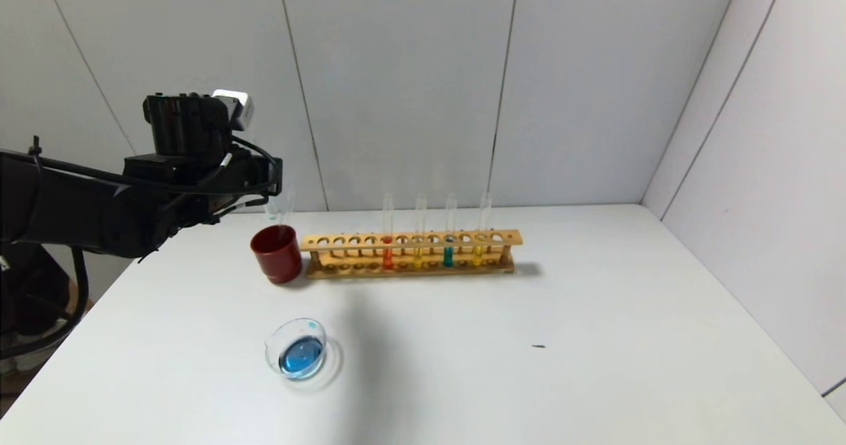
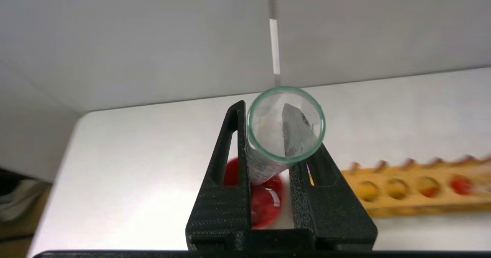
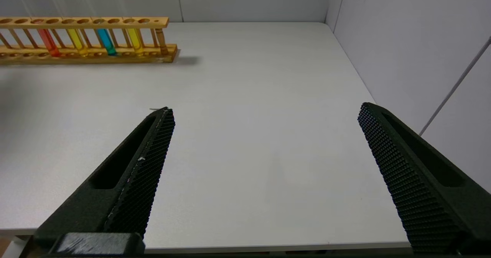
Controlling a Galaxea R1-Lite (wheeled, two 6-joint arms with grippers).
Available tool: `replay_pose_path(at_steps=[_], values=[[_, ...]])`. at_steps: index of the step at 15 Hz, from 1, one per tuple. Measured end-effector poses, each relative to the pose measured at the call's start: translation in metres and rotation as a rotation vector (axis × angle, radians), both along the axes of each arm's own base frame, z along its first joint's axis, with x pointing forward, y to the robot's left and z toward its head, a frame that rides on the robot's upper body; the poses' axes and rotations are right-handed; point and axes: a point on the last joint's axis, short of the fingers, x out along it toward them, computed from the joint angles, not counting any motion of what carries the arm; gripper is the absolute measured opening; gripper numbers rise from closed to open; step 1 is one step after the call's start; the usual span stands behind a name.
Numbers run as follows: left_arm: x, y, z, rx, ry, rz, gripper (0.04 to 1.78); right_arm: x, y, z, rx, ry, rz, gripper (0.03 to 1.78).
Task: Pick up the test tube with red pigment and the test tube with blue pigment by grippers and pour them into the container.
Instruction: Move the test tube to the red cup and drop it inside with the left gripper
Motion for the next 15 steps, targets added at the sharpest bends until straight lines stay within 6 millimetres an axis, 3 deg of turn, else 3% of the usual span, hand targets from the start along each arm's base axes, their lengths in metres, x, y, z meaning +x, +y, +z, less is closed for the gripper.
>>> replay_pose_path(at_steps=[10, 15], values=[[0.007, 0.012, -0.039, 0.008, 0.117, 0.026, 0.33, 0.0, 0.0, 0.0, 0.0, 0.0, 0.0, 1.75], [0.022, 0.014, -0.055, 0.007, 0.069, 0.032, 0.33, 0.0, 0.0, 0.0, 0.0, 0.0, 0.0, 1.75]])
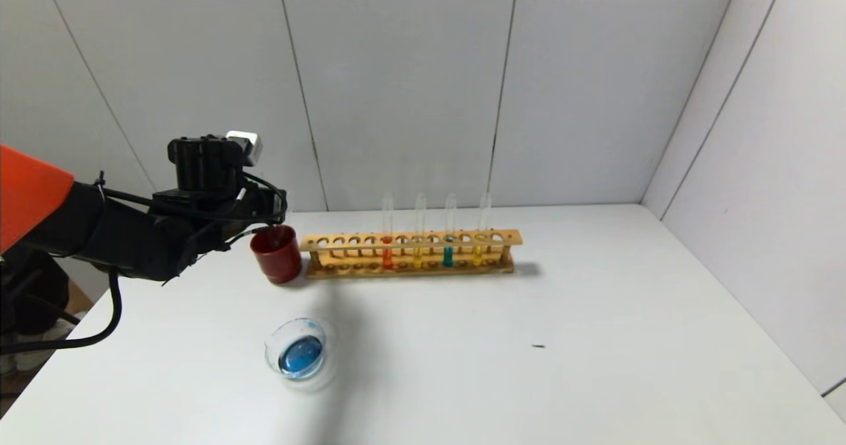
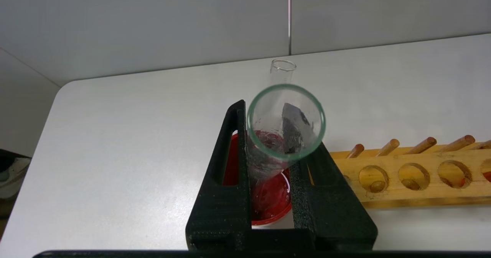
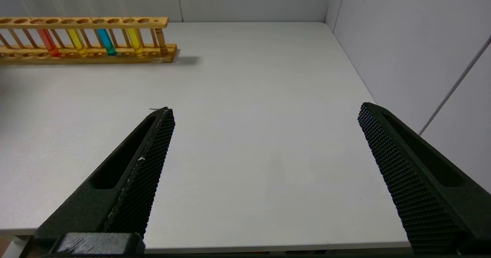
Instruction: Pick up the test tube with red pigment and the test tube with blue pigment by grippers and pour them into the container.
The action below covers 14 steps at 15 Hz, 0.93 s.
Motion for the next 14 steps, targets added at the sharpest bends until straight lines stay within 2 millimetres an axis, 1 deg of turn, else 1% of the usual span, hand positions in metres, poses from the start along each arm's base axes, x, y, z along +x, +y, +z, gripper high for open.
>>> replay_pose_path(at_steps=[5, 7, 8, 10, 13, 14], values=[[0.011, 0.002, -0.02, 0.007, 0.04, 0.011, 0.34, 0.0, 0.0, 0.0, 0.0, 0.0, 0.0, 1.75], [0.014, 0.005, -0.024, 0.007, 0.037, 0.018, 0.42, 0.0, 0.0, 0.0, -0.001, 0.0, 0.0, 1.75], [0.016, 0.005, -0.025, 0.006, 0.027, 0.02, 0.5, 0.0, 0.0, 0.0, 0.0, 0.0, 0.0, 1.75], [0.017, 0.005, -0.027, 0.009, 0.029, 0.017, 0.75, 0.0, 0.0, 0.0, 0.0, 0.0, 0.0, 1.75], [0.016, 0.005, -0.028, 0.009, 0.032, 0.018, 1.27, 0.0, 0.0, 0.0, 0.0, 0.0, 0.0, 1.75], [0.016, 0.005, -0.027, 0.009, 0.031, 0.018, 1.41, 0.0, 0.0, 0.0, 0.0, 0.0, 0.0, 1.75]])
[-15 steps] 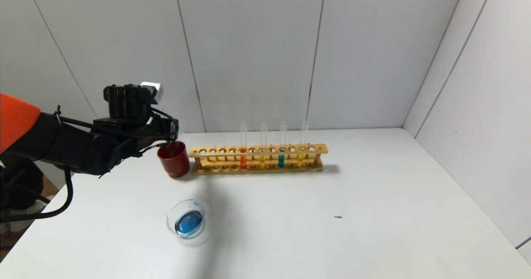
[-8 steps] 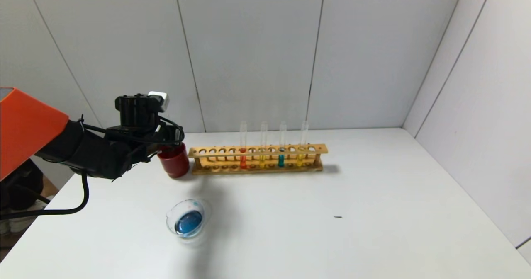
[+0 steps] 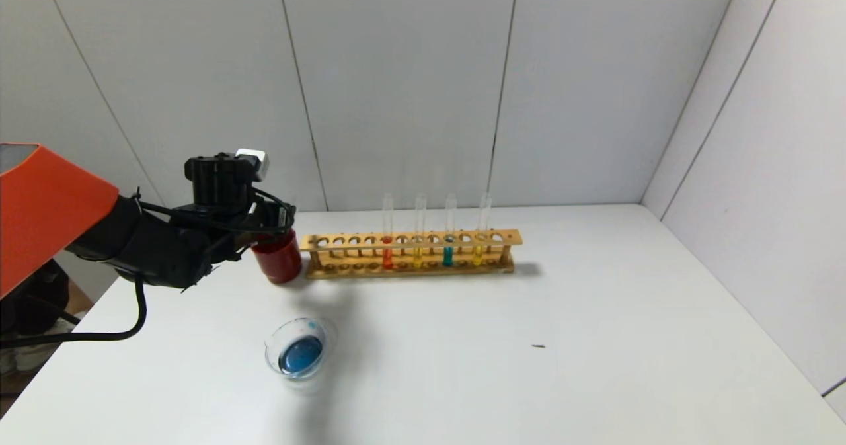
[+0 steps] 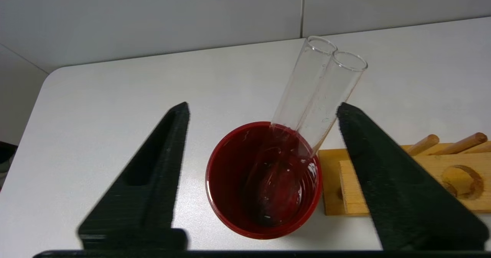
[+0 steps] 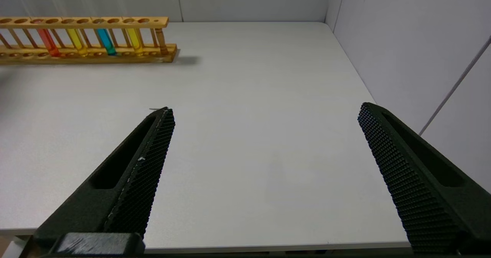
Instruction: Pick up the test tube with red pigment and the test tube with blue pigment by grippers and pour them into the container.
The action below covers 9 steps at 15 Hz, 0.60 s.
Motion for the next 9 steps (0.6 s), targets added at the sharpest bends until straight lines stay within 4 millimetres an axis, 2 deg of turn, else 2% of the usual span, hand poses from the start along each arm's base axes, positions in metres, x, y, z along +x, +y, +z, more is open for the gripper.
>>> replay_pose_path(at_steps=[2, 4, 7, 9], values=[[-0.002, 0.0, 0.003, 0.001, -0.006, 0.0, 1.62, 0.0, 0.0, 0.0, 0.0, 0.0, 0.0, 1.75], [-0.005, 0.001, 0.011, 0.001, -0.023, -0.001, 1.73, 0.0, 0.0, 0.0, 0.0, 0.0, 0.0, 1.75], [-0.014, 0.0, 0.031, -0.002, -0.072, -0.008, 1.75, 0.0, 0.0, 0.0, 0.0, 0.0, 0.0, 1.75], [-0.027, -0.006, 0.048, 0.021, -0.101, -0.035, 1.75, 0.0, 0.0, 0.0, -0.001, 0.0, 0.0, 1.75]])
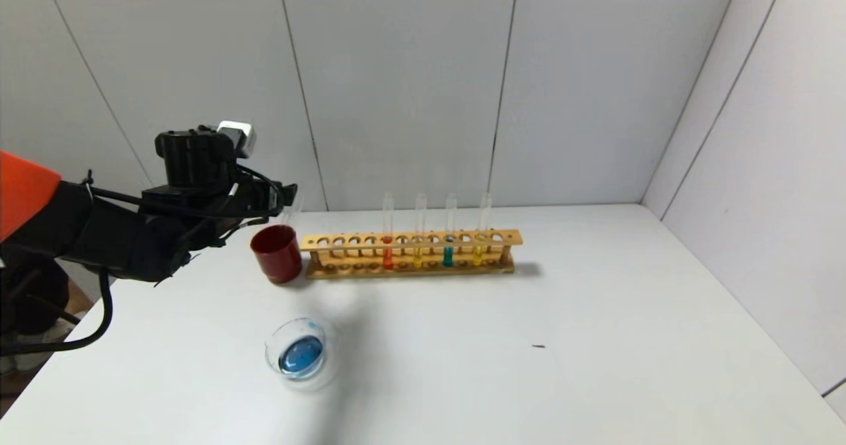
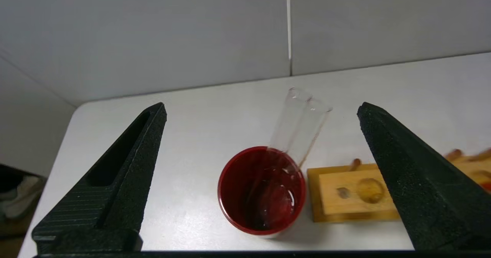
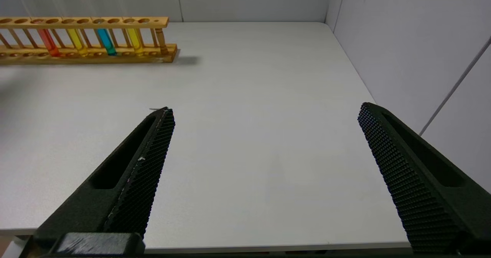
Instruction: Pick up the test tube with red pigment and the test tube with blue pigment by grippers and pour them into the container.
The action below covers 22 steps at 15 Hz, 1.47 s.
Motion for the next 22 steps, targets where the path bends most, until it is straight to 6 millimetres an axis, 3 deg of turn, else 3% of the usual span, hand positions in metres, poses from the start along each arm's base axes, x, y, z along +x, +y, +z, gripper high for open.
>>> replay_pose_path(at_steps=[6, 10, 13, 17, 22], values=[[-0.07, -0.024, 0.035, 0.1, -0.021, -0.125, 1.75, 0.0, 0.0, 0.0, 0.001, 0.0, 0.0, 1.75], [-0.116, -0.016, 0.054, 0.092, -0.083, -0.139, 1.75, 0.0, 0.0, 0.0, 0.001, 0.0, 0.0, 1.75], [-0.163, -0.001, 0.063, 0.108, -0.135, -0.14, 1.75, 0.0, 0.0, 0.0, 0.0, 0.0, 0.0, 1.75], [-0.236, 0.032, 0.057, 0.159, -0.197, -0.075, 1.75, 0.0, 0.0, 0.0, 0.0, 0.0, 0.0, 1.75], [-0.328, 0.059, 0.023, 0.18, -0.308, 0.067, 1.75, 0.0, 0.0, 0.0, 0.001, 0.0, 0.0, 1.75]])
